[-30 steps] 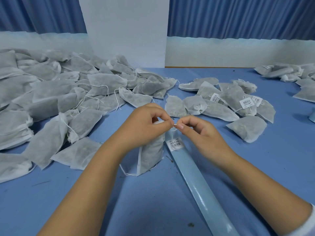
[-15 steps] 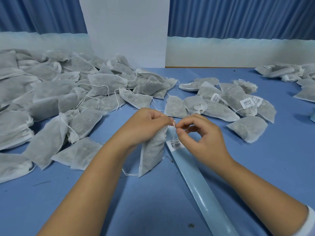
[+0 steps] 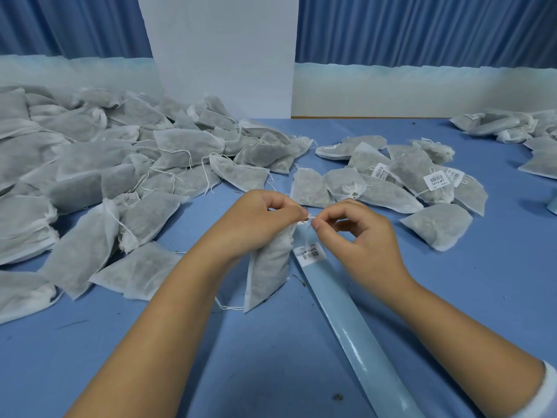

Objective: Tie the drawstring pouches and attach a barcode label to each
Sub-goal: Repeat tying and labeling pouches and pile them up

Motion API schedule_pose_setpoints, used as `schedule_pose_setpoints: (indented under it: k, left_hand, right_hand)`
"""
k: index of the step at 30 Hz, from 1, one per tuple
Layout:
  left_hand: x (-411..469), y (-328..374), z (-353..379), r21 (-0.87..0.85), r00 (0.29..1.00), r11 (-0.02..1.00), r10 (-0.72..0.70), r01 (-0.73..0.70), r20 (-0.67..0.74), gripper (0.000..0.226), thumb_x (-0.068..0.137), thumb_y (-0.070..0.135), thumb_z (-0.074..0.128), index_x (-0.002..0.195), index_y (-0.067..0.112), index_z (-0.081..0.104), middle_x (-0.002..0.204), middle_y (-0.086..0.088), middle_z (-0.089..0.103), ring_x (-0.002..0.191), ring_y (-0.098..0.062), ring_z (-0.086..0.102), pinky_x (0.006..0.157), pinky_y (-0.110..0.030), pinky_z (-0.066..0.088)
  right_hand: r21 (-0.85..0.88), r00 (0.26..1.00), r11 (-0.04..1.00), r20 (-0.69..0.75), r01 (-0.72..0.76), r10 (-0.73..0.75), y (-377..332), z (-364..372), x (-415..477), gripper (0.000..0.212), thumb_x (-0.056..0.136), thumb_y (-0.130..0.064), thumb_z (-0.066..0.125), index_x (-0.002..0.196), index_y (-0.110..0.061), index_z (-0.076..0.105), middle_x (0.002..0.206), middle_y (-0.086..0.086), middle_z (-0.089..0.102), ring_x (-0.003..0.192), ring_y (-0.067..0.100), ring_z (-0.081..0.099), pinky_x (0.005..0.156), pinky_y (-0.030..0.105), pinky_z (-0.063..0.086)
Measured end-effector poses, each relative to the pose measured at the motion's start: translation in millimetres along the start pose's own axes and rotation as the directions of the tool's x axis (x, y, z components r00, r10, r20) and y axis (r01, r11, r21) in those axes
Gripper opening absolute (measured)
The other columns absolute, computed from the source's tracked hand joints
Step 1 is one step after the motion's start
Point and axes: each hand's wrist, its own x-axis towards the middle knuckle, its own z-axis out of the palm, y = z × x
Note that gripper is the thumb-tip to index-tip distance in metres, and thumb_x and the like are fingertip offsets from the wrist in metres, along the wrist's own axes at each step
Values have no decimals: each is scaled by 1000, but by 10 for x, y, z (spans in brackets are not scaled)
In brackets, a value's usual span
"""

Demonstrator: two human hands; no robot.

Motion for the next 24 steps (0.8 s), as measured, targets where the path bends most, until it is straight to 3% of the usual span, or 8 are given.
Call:
schedule_pose_setpoints:
  k: [3,9,14,18,21,24]
  left_hand:
    - [3,-10,-9,7,1000,1000,11,-11,24,8,85,29,71,79,25,75,79,17,71,75,6,61,75,-19,42]
    - [-17,-10,-27,23,993,998,49,-52,106,16,82,39,76,90,26,76,93,10,74,87,1,65,83,-19,47]
    - [-51,7,-63,74,973,992,88,-106,214,19,74,33,83,92,30,79,99,7,76,101,-11,69,98,-31,50]
    - [-39,-10,-61,108,981,989,82,-102,178,8,78,34,81,80,26,79,83,3,73,76,-4,62,78,-21,46]
    - [-19,-23,-53,140,987,985,83,-103,140,12,81,32,79,72,24,77,62,15,61,58,3,51,57,-8,37]
    - [-22,-21,-48,152,985,982,95,-116,142,13,82,29,78,70,24,75,58,21,59,56,7,50,55,-6,36]
  right_hand:
    - [19,1000,1000,14,-5,5,6,-12,5,14,85,-1,70,78,-13,69,81,-1,67,80,17,62,79,31,52]
    - [61,1000,998,17,-7,6,7,-20,5,9,85,-8,70,79,-15,69,81,-2,68,80,17,63,78,28,52]
    - [102,999,994,31,-33,30,-13,-35,17,22,87,-4,68,77,-24,68,78,-11,70,77,9,64,75,19,48]
    - [140,998,988,34,-62,57,-20,-36,24,21,88,-3,67,77,-21,68,75,-13,69,73,7,61,73,18,47]
    - [183,995,978,24,-100,97,-21,-36,40,19,90,-3,65,78,-18,66,74,-12,68,73,7,60,71,16,47]
    - [275,991,952,18,-134,135,-24,-47,56,16,94,-2,57,82,-11,61,72,-7,70,74,7,65,73,16,50]
